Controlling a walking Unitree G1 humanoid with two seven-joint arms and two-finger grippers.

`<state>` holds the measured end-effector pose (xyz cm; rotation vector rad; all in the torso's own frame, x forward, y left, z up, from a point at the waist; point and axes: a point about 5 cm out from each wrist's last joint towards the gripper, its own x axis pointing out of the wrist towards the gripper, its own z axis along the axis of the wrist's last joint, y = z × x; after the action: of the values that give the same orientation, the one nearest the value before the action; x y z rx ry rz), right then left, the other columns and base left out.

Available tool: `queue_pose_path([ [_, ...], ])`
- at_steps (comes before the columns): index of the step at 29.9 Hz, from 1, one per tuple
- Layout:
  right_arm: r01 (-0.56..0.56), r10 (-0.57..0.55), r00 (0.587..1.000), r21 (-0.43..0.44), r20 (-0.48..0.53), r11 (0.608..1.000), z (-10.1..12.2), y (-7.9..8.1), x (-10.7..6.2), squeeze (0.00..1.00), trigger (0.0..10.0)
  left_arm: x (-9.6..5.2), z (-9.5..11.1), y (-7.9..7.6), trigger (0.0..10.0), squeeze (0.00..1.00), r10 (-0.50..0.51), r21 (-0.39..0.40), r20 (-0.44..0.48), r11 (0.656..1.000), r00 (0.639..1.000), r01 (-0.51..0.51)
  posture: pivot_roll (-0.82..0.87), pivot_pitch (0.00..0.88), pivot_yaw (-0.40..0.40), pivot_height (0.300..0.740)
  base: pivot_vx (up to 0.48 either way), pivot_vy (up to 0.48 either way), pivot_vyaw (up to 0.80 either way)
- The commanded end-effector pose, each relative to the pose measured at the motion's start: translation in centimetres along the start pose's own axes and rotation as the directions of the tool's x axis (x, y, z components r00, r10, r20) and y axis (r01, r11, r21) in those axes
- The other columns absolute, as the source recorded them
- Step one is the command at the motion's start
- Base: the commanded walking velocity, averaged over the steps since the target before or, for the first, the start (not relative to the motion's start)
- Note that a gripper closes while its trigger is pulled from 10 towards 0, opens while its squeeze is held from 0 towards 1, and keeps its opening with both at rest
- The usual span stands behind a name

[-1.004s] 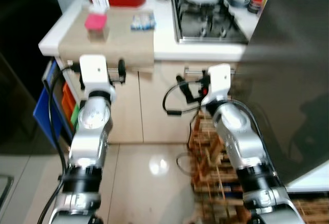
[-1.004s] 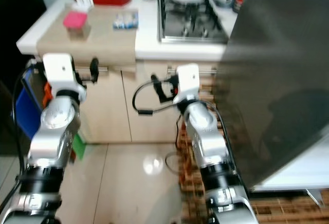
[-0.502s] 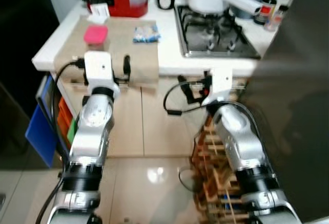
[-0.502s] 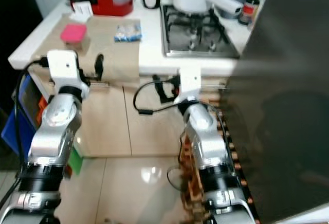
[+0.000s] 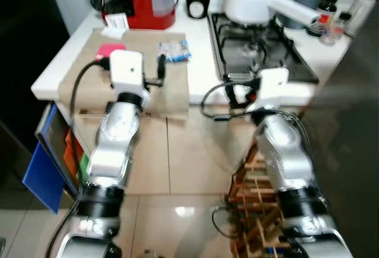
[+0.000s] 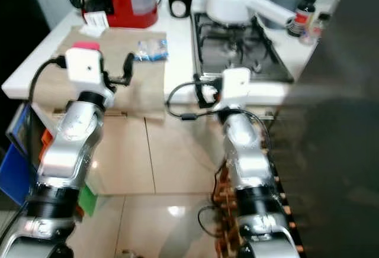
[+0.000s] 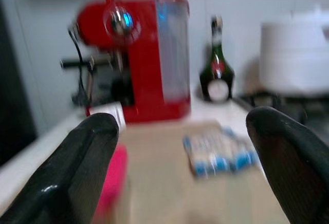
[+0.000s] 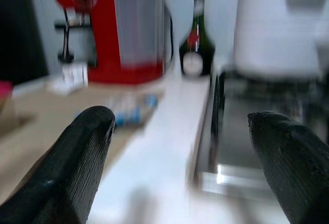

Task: Restocking fridge

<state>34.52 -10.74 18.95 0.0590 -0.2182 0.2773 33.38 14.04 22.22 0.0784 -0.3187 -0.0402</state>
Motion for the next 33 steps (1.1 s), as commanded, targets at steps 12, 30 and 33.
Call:
queue_pose_path([
  [12, -0.042, 0.039, 0.995, 0.039, 0.087, 0.998, 4.0, 0.1, 1.5, 0.01, 10.0, 1.2, 3.5, -1.0, 10.0, 0.00, -0.051, -0.038, 0.094, 0.998, 0.994, 0.055, -0.10, 0.019, 0.002, 0.740, 0.445, 0.000, 0.00],
  [30, -0.120, 0.177, 0.979, 0.422, -0.098, 0.899, 3.0, 0.6, 1.5, 0.02, 10.0, 4.6, 4.0, 1.6, 10.0, 0.00, -0.086, -0.142, -0.116, 0.987, 0.990, 0.070, -0.08, 0.038, -0.006, 0.740, 0.171, 0.000, 0.00],
  [33, -0.112, 0.192, 0.975, 0.498, -0.111, 0.860, 3.1, 0.6, 1.1, 0.01, 10.0, 4.8, 3.1, 2.2, 10.0, 0.00, -0.116, -0.207, -0.220, 0.976, 0.969, 0.070, -0.07, 0.027, -0.004, 0.740, 0.000, 0.000, 0.00],
])
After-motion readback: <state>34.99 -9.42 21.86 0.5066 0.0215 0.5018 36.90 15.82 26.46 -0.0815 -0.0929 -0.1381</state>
